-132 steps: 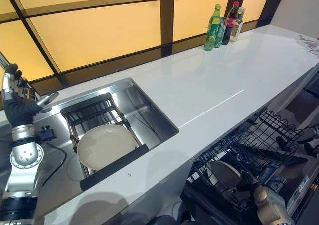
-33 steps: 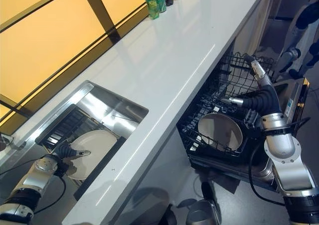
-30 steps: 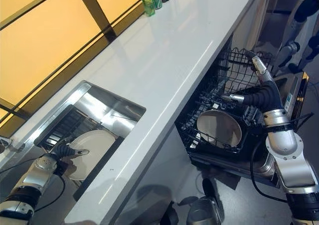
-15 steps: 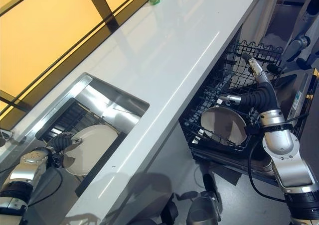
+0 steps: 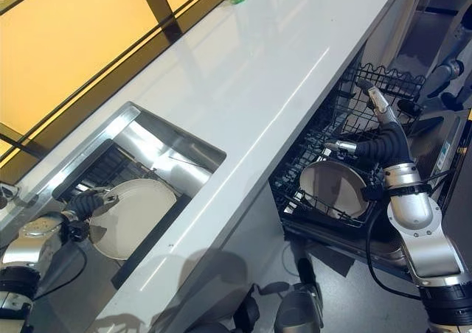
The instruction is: Pick up plates and place into dishwasher.
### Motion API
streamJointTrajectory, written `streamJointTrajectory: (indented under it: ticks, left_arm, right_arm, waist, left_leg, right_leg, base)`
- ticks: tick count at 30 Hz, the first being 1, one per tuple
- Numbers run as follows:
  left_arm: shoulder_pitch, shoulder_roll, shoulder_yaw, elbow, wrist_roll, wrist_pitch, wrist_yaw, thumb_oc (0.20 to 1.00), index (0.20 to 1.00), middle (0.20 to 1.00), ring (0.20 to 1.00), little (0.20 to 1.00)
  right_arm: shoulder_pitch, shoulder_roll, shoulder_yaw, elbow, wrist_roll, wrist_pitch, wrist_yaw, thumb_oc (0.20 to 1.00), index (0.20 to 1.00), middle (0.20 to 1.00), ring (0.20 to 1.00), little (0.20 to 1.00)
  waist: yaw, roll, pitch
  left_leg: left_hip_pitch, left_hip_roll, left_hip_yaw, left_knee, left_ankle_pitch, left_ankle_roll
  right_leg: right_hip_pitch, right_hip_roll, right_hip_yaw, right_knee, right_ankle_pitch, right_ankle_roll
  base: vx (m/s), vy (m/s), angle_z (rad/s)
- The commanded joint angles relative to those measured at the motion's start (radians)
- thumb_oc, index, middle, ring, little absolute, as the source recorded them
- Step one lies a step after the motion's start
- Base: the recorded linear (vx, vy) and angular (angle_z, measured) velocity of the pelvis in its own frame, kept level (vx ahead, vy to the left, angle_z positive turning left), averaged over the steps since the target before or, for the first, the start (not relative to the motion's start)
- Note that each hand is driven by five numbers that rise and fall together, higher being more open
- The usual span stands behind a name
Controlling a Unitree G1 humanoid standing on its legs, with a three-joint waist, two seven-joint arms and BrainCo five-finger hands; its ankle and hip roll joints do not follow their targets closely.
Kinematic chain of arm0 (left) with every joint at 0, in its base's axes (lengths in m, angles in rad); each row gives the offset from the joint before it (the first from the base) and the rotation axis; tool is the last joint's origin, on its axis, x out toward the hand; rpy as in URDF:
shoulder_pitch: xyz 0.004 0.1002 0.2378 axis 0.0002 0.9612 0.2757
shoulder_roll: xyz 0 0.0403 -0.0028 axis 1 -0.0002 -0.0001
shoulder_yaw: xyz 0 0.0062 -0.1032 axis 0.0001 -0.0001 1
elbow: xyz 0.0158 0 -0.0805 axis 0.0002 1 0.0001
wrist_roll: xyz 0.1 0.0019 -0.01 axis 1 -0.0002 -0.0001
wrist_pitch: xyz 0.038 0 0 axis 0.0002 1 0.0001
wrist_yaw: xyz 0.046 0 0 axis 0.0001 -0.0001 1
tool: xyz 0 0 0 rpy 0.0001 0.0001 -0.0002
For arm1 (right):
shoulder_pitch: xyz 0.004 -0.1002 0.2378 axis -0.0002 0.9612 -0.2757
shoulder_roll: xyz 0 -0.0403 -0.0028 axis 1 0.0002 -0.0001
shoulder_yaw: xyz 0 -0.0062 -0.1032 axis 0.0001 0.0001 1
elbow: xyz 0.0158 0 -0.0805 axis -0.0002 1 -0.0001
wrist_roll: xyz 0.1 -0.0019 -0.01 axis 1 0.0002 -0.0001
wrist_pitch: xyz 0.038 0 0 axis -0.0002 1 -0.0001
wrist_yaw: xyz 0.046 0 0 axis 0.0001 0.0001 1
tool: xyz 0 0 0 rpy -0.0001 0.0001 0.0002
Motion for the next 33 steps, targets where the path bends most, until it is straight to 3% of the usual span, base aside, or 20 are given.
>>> streamJointTrajectory:
  ticks: [1,5,8,15,26,33]
  left_arm:
    - [0.035,0.009,-0.034,-0.102,-0.118,-0.039,-0.138,0.200,0.200,0.200,0.200,0.200]
    - [0.050,0.002,-0.024,-0.148,-0.160,-0.043,-0.168,0.200,0.200,0.200,0.200,0.200]
    - [0.066,0.005,-0.011,-0.174,-0.158,-0.063,-0.124,0.200,0.200,0.200,0.200,0.200]
    - [0.085,0.012,0.061,-0.197,-0.105,-0.124,0.052,0.200,0.200,0.200,0.200,0.200]
    - [0.101,-0.028,0.179,-0.269,0.041,-0.241,0.411,0.200,0.200,0.200,0.200,0.200]
    - [0.125,-0.058,0.187,-0.328,0.022,-0.200,0.356,0.200,0.200,0.200,0.200,0.200]
  right_arm:
    - [-0.008,-0.013,-0.012,-0.038,0.023,-0.067,-0.032,1.000,1.000,1.000,1.000,1.000]
    - [0.004,-0.008,-0.015,-0.045,0.020,-0.068,-0.035,1.000,1.000,1.000,1.000,1.000]
    - [0.014,-0.006,-0.022,-0.036,0.027,-0.083,-0.035,1.000,1.000,1.000,1.000,1.000]
    - [0.031,0.020,-0.032,-0.050,0.020,-0.081,-0.037,1.000,1.000,1.000,1.000,1.000]
    - [0.043,0.085,-0.028,-0.054,-0.002,-0.077,-0.066,1.000,1.000,1.000,1.000,1.000]
    - [0.057,0.116,-0.027,-0.056,-0.016,-0.085,-0.077,1.000,1.000,1.000,1.000,1.000]
  waist:
    - [0.022,-0.025,-0.090]
    - [0.024,-0.024,-0.096]
    - [0.029,-0.025,-0.102]
    - [0.044,-0.037,-0.121]
    - [0.079,-0.082,-0.146]
    - [0.087,-0.098,-0.150]
  left_leg:
    - [-0.085,-0.016,-0.023,0.114,-0.039,0.007]
    - [-0.079,-0.015,-0.025,0.106,-0.038,0.007]
    - [-0.075,-0.014,-0.027,0.101,-0.038,0.007]
    - [-0.083,-0.007,-0.031,0.099,-0.026,0.003]
    - [-0.085,0.009,-0.054,0.092,-0.027,-0.002]
    - [-0.086,0.017,-0.059,0.097,-0.030,-0.004]
  right_leg:
    - [0.030,-0.062,0.010,0.154,-0.174,0.049]
    - [0.034,-0.061,0.007,0.148,-0.173,0.049]
    - [0.040,-0.061,0.004,0.144,-0.172,0.049]
    - [0.039,-0.055,-0.004,0.132,-0.159,0.046]
    - [0.050,-0.043,-0.023,0.124,-0.162,0.041]
    - [0.052,-0.039,-0.028,0.125,-0.161,0.042]
  base:
    - [0.00,-0.031,-0.03]
    - [0.00,-0.008,0.00]
    - [-0.01,-0.033,0.03]
    - [-0.04,-0.049,0.02]
    - [-0.01,-0.070,0.01]
    - [-0.01,-0.047,0.02]
